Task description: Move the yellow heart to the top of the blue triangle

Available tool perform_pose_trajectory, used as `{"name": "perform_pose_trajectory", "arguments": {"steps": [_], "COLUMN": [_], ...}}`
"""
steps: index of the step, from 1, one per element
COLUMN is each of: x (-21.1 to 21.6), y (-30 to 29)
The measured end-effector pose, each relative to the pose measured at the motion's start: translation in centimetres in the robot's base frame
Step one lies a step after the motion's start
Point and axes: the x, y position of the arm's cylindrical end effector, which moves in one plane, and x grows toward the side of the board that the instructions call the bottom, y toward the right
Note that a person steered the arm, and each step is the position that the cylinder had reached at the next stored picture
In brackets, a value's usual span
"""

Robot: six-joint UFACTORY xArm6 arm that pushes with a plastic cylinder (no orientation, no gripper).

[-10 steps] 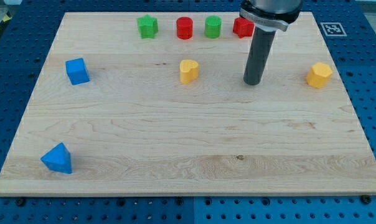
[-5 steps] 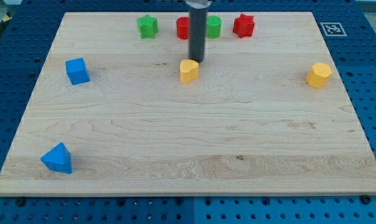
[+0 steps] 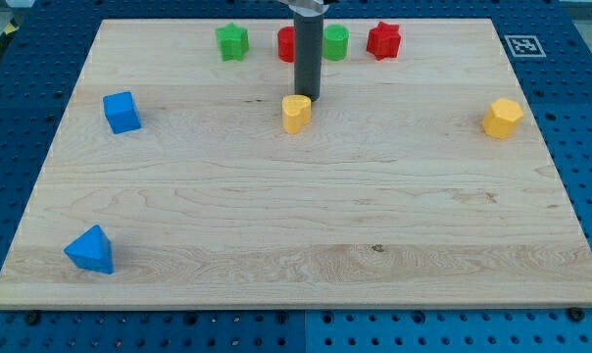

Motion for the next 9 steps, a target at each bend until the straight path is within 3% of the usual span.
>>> {"name": "perform_pose_trajectory", "arguments": {"steps": [4, 7, 9], "x": [3.8, 10.1, 14.8], "y": [-1.4, -8.9, -10.9]}}
